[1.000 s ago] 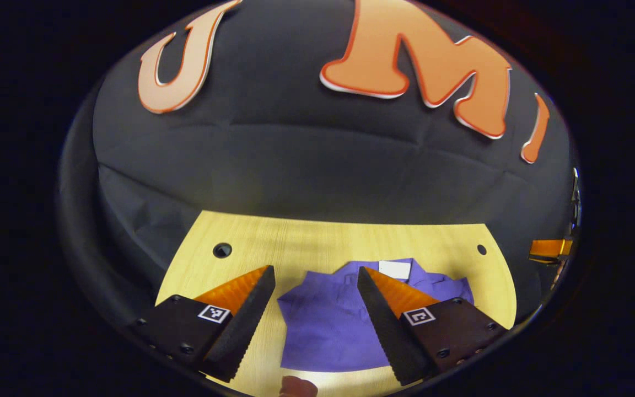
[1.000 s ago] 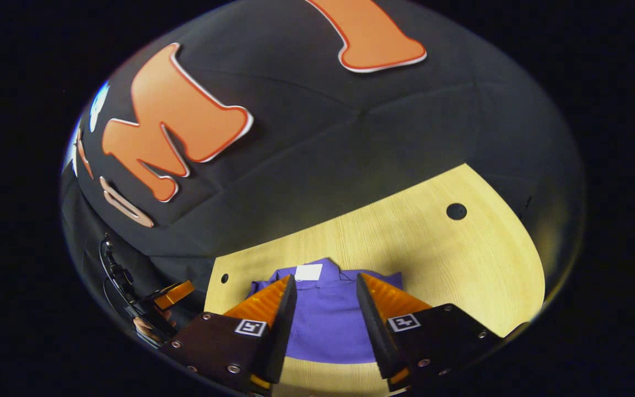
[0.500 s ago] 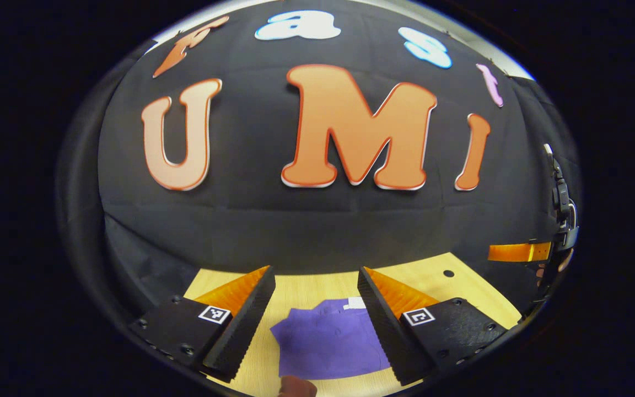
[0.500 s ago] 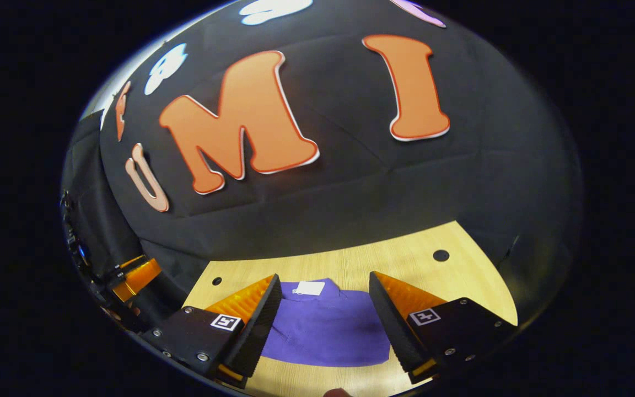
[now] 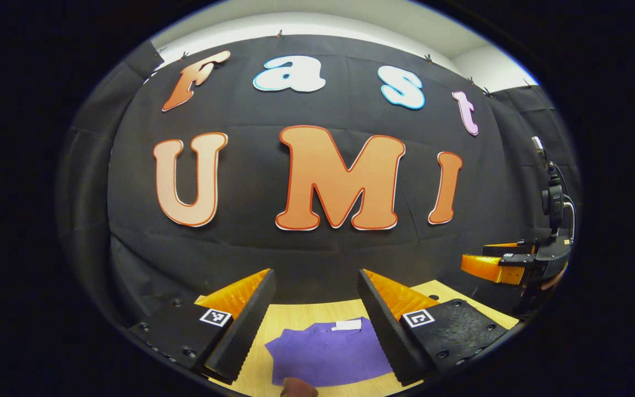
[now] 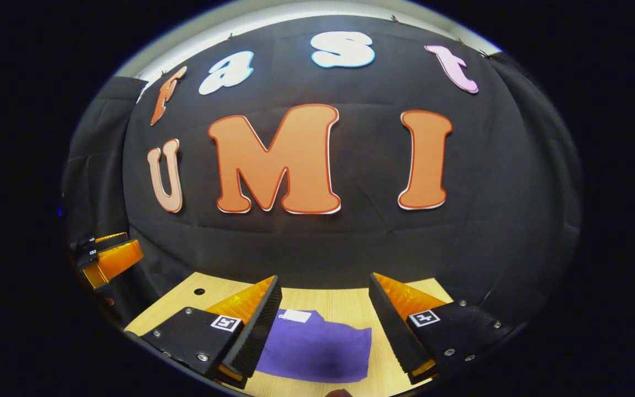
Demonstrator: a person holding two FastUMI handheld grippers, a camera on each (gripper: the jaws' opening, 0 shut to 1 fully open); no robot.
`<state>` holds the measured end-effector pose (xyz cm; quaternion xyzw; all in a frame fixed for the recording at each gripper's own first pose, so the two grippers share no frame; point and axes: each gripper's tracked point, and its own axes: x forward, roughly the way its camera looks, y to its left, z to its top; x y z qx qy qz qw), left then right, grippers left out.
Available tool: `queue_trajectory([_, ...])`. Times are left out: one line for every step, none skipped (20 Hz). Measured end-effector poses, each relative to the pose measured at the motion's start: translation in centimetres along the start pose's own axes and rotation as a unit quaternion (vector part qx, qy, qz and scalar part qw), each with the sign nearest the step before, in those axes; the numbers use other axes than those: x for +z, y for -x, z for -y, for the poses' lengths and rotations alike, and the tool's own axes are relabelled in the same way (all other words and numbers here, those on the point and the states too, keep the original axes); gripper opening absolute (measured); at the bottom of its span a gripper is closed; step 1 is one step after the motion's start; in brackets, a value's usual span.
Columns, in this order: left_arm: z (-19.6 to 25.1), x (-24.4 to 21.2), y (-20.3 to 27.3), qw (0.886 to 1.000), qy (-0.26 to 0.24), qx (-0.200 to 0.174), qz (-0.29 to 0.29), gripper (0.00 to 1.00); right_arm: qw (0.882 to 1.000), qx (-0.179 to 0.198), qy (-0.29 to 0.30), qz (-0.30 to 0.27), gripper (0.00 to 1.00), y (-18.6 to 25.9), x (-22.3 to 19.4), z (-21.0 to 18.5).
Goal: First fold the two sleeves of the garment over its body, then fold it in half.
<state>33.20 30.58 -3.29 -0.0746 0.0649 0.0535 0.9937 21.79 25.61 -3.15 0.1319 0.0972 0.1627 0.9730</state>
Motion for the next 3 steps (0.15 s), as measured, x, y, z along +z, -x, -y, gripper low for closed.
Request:
queue_trajectory([0.3,0.3,0.4,1.000,0.003,-0.006,0.007,0.97,1.000,0.001,0.006,0.006,0.95,0.3,0.1,-0.3])
queue_trajectory([1.3,0.2,0.6,1.000,0.009,-0.023,0.013,0.97,1.000,0.003,0.006,0.014,0.94,0.8,0.2,-0.7])
queue_trajectory([1.8,0.1,1.1,0.999,0.015,-0.032,0.019,0.97,1.000,0.010,0.008,0.023,0.95,1.5,0.0,-1.7])
